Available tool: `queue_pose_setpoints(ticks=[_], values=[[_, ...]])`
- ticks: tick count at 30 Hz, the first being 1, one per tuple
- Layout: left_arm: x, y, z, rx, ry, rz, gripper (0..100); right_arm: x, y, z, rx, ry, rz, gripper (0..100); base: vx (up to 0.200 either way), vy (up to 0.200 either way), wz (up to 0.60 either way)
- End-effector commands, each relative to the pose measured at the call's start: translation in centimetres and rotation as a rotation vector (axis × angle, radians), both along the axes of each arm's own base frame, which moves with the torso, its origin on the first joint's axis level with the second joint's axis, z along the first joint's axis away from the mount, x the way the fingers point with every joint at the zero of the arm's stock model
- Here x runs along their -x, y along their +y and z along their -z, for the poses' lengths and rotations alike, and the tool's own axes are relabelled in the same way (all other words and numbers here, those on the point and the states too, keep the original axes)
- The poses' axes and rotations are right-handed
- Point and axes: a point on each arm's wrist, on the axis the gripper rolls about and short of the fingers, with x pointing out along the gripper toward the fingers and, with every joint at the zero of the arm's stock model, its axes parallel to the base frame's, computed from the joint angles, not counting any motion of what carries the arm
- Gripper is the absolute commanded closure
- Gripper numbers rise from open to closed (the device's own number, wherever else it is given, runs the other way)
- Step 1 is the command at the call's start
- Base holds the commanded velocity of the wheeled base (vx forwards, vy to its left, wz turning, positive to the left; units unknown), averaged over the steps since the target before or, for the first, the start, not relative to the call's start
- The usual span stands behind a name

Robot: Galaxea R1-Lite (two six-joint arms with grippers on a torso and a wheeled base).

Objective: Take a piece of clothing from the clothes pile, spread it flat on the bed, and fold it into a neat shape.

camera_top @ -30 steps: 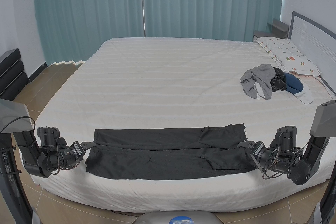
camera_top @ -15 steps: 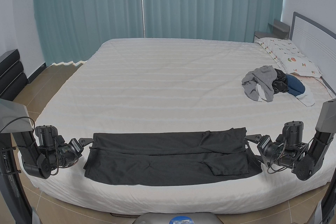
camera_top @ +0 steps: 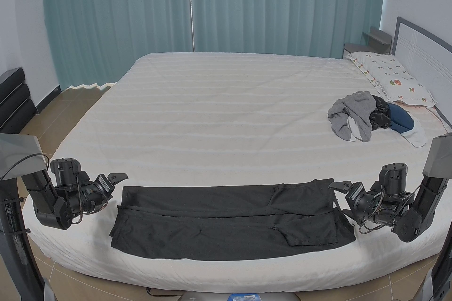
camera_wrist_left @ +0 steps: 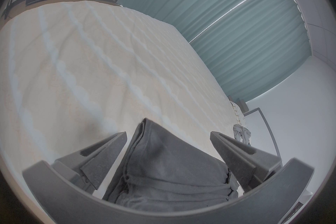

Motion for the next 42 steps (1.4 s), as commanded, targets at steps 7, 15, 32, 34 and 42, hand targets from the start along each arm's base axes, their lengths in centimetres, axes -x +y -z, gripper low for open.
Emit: queue_pose_setpoints(ticks=[7,15,32,34,42], values=[[-3.5,-0.6,1.9,-0.001,0.017,0.031,0,0.0,0.0,0.3,-0.001,0.014,0.001,0,0.000,0.000,0.00],[-3.9,-0.8,2.1,-0.024,0.008,0.052,0,-0.1,0.0,0.7,0.001,0.026,0.001,0,0.000,0.000,0.00],[-4.0,-0.4,2.8,-0.133,0.012,-0.021,100,-0.1,0.0,0.8,0.002,0.029,0.001,0,0.000,0.000,0.00],[-4.0,-0.3,2.7,-0.134,0.013,-0.030,100,-0.1,0.0,0.8,0.002,0.029,0.001,0,0.000,0.000,0.00],[-4.0,-0.1,2.6,-0.111,0.013,-0.049,100,-0.2,0.0,0.8,0.001,0.025,0.001,0,0.000,0.000,0.00]])
